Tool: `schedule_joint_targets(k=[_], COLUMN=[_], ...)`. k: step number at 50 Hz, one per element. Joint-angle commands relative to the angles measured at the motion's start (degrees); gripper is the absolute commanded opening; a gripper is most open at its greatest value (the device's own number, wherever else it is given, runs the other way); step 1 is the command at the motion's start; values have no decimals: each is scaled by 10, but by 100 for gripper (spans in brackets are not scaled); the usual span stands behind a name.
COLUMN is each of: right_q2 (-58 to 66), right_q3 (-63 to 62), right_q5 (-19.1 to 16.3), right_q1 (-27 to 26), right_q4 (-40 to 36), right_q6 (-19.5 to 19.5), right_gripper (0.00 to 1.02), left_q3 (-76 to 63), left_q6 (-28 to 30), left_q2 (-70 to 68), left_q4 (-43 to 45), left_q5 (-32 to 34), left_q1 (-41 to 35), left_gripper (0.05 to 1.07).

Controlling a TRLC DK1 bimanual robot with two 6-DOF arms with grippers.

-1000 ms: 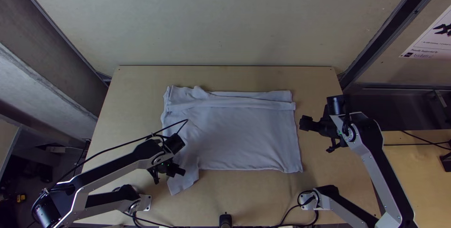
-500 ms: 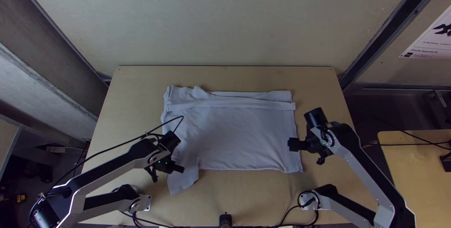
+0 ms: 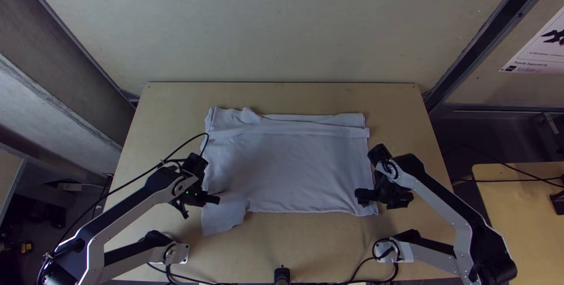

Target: Fold the t-shirt

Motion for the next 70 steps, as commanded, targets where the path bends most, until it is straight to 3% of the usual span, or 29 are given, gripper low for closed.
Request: schedule_joint_targets(k=[1, 20, 35, 48, 61, 70], right_q2=[29, 72, 31, 2, -24, -22], right_q3=[-17, -46, -50, -36, -25, -10], right_q5=[-9, -30, -23, -18, -3, 6], right_q1=[-4, -7, 20, 13, -28, -40], right_q4=[-10, -9, 50, 47, 43, 43], right_q6=[-14, -27, -36, -35, -49, -52], right_gripper=[92, 84, 3, 3, 3, 3], left_q3=[-2, 4, 3, 25, 48, 51], left_q6=[15, 17, 15, 18, 99, 121], left_q2=[-7, 7, 10, -9, -30, -36], left_q4=[-10, -5, -3, -15, -26, -28], left_q5=[-4, -4, -4, -4, 4, 5], left_q1=[14, 16, 16, 39, 146, 176], left_gripper=[8, 8, 8, 8, 8, 8])
